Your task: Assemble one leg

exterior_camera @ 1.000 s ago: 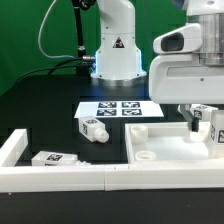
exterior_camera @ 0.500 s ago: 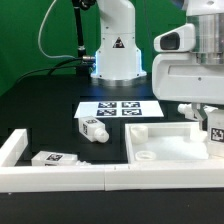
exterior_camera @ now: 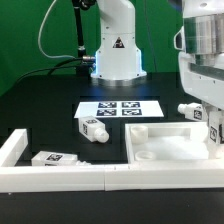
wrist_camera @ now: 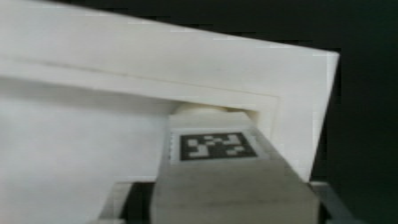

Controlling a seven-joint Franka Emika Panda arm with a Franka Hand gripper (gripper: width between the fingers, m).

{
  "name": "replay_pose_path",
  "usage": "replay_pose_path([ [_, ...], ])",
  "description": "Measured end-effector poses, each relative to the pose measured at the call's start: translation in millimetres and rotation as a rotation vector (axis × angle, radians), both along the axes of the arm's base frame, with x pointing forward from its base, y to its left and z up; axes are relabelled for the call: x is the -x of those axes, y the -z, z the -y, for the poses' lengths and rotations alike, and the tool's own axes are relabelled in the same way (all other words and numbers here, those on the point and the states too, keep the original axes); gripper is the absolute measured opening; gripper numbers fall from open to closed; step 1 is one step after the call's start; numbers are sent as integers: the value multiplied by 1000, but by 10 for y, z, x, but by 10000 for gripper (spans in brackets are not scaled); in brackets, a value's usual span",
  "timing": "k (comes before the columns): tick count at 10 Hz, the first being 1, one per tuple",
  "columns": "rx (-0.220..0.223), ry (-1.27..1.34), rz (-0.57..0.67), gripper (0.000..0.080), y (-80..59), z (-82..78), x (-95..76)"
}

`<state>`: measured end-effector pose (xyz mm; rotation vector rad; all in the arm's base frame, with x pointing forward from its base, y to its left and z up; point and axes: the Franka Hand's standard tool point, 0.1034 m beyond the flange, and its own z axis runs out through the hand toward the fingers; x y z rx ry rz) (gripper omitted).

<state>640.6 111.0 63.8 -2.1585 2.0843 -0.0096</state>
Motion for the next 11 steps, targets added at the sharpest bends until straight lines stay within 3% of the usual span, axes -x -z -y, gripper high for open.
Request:
replay_pose_path([
  [1, -25, 149, -10, 284, -5, -15, -7],
  [3, -29, 164, -11, 284, -5, -12, -8],
  [4, -22, 105, -6, 331, -2, -12, -6],
  [5, -5, -38, 7, 331, -3, 2, -5],
  [6, 17, -240, 30, 544, -10, 31, -19],
  [7, 41, -523, 46, 623, -34, 14, -31],
  [8, 46, -564, 56, 623, -51, -49, -29],
  [11, 85, -835, 78, 647, -43, -22, -30],
])
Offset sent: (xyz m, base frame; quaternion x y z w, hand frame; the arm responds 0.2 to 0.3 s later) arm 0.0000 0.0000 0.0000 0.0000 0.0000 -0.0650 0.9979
